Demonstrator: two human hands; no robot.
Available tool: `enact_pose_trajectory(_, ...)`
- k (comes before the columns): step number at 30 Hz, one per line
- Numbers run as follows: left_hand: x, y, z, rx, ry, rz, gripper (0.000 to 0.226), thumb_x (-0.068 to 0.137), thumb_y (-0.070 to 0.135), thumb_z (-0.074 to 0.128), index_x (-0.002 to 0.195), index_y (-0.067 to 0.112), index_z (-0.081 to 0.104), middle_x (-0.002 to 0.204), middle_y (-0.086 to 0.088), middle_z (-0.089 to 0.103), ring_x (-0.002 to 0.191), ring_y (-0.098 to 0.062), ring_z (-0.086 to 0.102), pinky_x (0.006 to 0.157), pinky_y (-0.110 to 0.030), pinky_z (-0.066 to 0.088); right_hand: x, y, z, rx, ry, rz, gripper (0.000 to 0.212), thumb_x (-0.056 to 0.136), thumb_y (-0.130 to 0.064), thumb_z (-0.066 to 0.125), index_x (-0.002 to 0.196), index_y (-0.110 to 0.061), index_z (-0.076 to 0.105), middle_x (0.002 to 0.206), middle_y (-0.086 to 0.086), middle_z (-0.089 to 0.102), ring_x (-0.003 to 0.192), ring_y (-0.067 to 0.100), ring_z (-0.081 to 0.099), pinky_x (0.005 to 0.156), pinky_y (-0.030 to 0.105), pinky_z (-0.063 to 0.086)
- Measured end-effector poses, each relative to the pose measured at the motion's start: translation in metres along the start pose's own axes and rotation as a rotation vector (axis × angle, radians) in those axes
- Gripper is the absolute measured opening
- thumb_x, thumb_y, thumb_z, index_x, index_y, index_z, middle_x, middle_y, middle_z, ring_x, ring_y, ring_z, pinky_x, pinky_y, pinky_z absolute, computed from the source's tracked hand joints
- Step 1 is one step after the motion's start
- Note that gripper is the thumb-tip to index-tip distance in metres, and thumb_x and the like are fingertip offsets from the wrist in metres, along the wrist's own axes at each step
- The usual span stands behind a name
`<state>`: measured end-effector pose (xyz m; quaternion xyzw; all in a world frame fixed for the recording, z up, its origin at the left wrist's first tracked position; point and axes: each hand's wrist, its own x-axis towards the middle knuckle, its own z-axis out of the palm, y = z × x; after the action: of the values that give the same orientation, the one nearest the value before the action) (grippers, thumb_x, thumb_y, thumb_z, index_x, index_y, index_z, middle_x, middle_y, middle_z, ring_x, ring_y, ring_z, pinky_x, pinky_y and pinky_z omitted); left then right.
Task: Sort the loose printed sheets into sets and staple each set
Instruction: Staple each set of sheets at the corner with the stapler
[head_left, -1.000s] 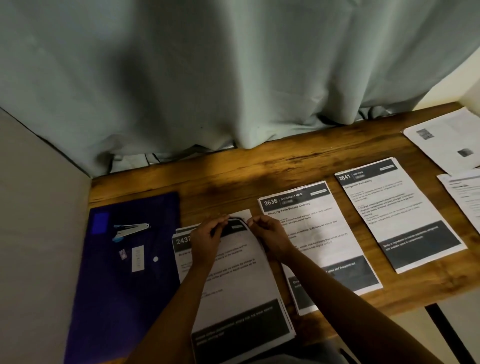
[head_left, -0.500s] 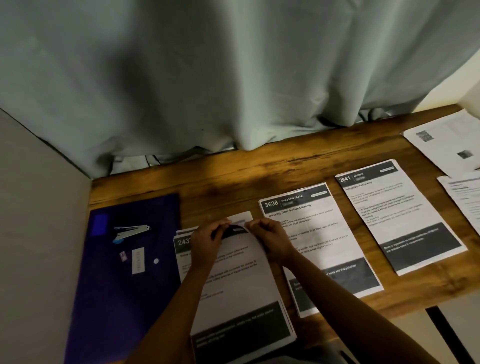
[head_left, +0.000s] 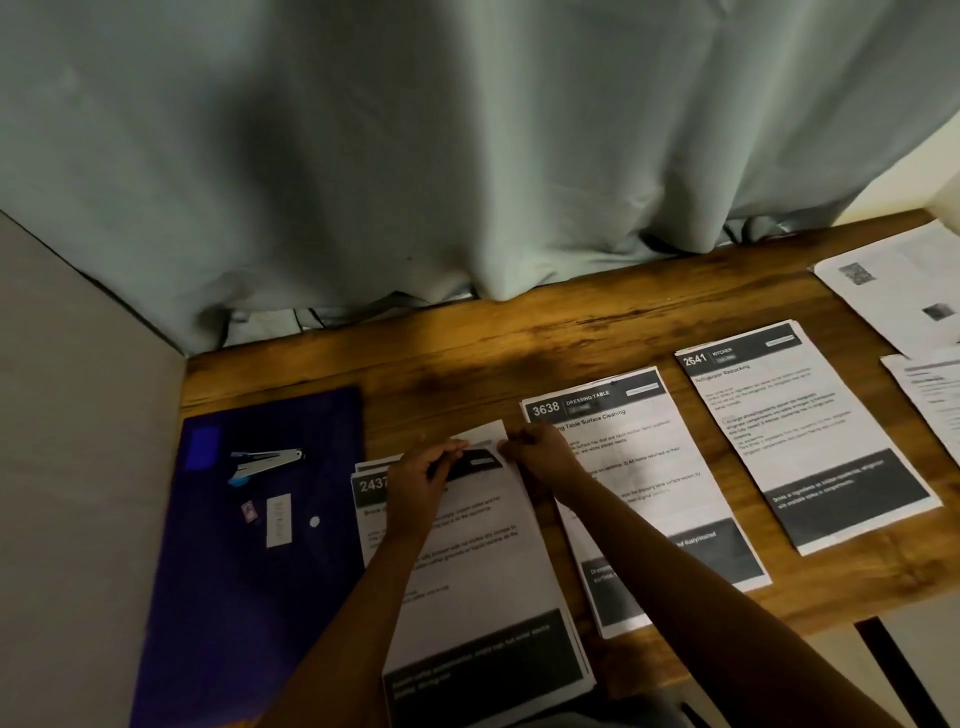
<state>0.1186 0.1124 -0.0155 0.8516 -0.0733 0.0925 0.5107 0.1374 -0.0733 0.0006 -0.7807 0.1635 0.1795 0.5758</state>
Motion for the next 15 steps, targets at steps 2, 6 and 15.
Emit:
enact_pose_trajectory(2,0.001,0.001,0.000,0.007,0.005,0.001,0.021,0.086,0.005,0.065,0.102,0.017,0.070,0.101,0.002,0.070,0.095,-0.004,0.063,0.091,-0.036,0.052,-0.003,0.001,-0.002,0.057,-0.030,-0.006,0.018,0.088,-0.020,0.063,0.094,-0.004,0.068,0.090,0.011,0.070,0.085,0.024,0.068,0.080,0.038,0.056)
enact_pose_trajectory(6,0.003,0.001,0.001,0.050,-0.005,0.004,0.019,0.086,0.009,0.066,0.103,0.018,0.071,0.102,-0.002,0.070,0.094,-0.011,0.065,0.085,-0.028,0.053,-0.015,0.004,-0.005,0.218,-0.047,-0.090,0.012,0.092,-0.015,0.057,0.093,-0.009,0.068,0.087,0.005,0.069,0.082,0.015,0.066,0.071,0.025,0.052)
enact_pose_trajectory(15,0.005,0.006,0.006,0.128,0.024,-0.019,0.017,0.088,0.015,0.065,0.103,0.016,0.072,0.101,-0.001,0.070,0.092,-0.011,0.064,0.083,-0.036,0.055,-0.030,0.021,0.004,0.230,-0.067,-0.236,0.009,0.089,-0.020,0.061,0.095,-0.015,0.066,0.094,0.008,0.070,0.087,0.023,0.069,0.076,0.038,0.057)
